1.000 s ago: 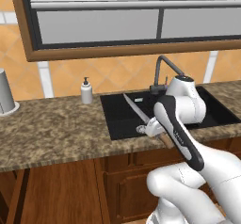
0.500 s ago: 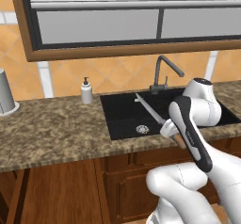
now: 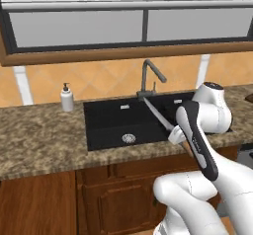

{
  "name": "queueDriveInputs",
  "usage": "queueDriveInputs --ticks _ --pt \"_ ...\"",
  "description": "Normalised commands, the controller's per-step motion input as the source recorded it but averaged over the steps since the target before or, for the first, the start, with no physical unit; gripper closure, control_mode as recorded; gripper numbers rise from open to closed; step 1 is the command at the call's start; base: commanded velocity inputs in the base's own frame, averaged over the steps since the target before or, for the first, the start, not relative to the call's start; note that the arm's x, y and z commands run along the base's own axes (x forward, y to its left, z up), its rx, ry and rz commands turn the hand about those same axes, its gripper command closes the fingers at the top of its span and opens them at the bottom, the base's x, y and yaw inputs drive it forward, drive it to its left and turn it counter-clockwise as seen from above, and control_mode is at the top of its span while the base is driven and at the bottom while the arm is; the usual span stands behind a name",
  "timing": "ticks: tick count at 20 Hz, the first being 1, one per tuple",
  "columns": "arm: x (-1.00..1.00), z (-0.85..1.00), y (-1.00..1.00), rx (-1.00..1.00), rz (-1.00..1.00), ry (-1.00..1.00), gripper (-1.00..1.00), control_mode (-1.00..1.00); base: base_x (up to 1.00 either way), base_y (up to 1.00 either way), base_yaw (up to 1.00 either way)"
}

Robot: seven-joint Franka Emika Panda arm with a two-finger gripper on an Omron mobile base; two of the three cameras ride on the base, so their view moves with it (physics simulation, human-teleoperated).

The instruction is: Pick up the knife from the drawer and place it on the cutting board. Then place the meat from the plate to the cutting board.

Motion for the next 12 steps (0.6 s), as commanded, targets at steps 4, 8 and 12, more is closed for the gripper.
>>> queueDriveInputs --ticks 4,8,12 --pt "0.00 0.00 0.00 0.00 0.00 0.00 1.00 1.00 0.00 -1.00 -0.02" --pt "0.00 0.00 0.00 0.00 0.00 0.00 1.00 1.00 0.00 -1.00 0.00" --pt "0.00 0.00 0.00 0.00 0.00 0.00 1.00 1.00 0.00 -1.00 0.00"
